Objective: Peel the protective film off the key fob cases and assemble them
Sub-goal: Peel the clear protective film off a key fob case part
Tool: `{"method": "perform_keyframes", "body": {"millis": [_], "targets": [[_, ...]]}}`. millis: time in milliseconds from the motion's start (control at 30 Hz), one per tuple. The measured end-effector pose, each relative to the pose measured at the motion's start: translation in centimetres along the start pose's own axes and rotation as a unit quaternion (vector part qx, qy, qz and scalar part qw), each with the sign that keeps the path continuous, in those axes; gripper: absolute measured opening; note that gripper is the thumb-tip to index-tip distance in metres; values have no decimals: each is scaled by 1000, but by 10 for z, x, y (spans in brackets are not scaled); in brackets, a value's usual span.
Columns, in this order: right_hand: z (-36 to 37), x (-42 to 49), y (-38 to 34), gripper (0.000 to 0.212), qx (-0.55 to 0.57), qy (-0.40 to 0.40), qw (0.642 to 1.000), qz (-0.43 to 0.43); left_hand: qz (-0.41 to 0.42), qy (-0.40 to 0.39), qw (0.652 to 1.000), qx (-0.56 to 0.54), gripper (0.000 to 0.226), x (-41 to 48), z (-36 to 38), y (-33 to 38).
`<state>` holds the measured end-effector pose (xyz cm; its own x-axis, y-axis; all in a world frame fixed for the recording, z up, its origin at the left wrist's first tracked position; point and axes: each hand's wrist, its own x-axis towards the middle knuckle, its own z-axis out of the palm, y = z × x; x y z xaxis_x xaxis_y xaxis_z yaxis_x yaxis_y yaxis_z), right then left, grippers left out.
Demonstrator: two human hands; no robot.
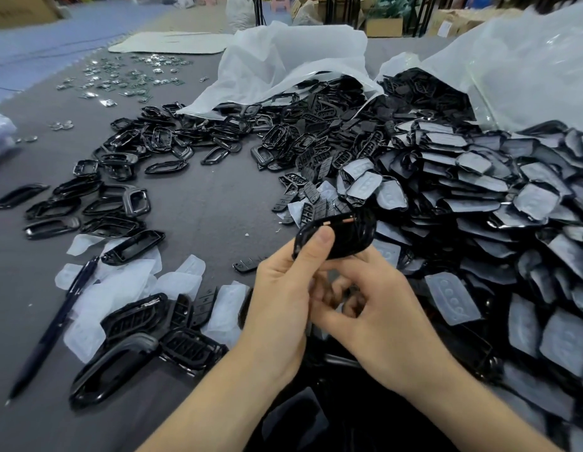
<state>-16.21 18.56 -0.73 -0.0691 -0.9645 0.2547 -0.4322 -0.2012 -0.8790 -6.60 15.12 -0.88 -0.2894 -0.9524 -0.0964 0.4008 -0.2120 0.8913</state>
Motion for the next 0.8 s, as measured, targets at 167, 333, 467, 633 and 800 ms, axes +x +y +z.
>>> {"method": "perform_keyframes", "body": {"millis": [167,333,467,633,800], "targets": [[0,-2,-3,14,-14,113,993,-29,-28,-57,997,-44,22,0,1,-1],[-27,8,-5,7,241,184,949,86,-19,15,995,-98,39,11,-4,2],[-38,18,-1,14,385,214,884,155,42,91,994,-49,27,24,-18,3],[-40,20,-1,14,422,192,869,172,83,54,993,59,31,23,-23,3],[-41,18,0,16,374,196,888,183,69,11,995,65,13,22,-24,-1]]}}
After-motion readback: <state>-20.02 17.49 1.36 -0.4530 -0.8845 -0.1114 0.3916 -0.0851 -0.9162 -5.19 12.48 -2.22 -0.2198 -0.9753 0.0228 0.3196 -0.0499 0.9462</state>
